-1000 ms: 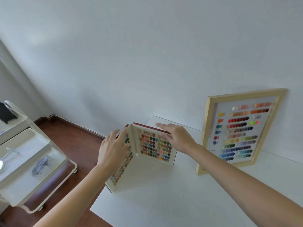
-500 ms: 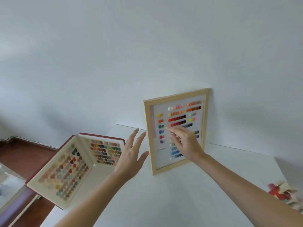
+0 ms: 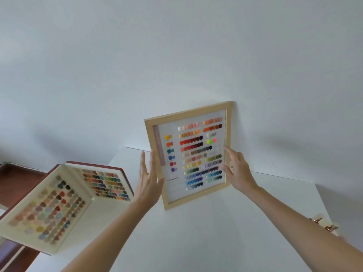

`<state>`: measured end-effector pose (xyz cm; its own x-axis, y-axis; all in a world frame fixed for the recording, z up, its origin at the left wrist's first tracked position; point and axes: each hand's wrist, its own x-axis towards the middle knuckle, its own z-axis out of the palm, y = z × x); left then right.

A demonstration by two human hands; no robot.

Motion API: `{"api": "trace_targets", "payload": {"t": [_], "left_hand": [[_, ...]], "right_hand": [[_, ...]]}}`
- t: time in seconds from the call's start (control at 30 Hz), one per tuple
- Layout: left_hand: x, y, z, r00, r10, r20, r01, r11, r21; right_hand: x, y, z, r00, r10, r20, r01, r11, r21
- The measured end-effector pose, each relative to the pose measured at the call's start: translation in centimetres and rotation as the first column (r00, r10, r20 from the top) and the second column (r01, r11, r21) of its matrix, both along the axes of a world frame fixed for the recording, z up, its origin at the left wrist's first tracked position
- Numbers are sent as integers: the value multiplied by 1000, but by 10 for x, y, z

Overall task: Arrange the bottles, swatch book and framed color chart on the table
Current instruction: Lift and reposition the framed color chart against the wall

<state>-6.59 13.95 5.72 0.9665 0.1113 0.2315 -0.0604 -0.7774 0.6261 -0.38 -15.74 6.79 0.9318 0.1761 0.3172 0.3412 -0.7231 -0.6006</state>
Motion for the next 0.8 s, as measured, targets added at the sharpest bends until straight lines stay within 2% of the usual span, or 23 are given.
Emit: {"api": "trace_targets", "payload": {"t": [0.13,0.23,0.57,0.8], "left_hand": [[12,7,-12,1000,21,6,-21,1000,-22],[20,7,-18,999,-17,39,16,1000,21],[44,8,-33,992,-83,90,72,990,119],[72,14,-29,982,-112,154,103,992,70]], "right_hand": [[20,-1,-11,994,-86,-69,86,996,-4],[35,-3,-17,989,-114,-99,112,993,-24],[75,-5,-22,996,27,-83,-25,999,36],[78,-18,-31,995,-8,-103,10,1000,19]]}}
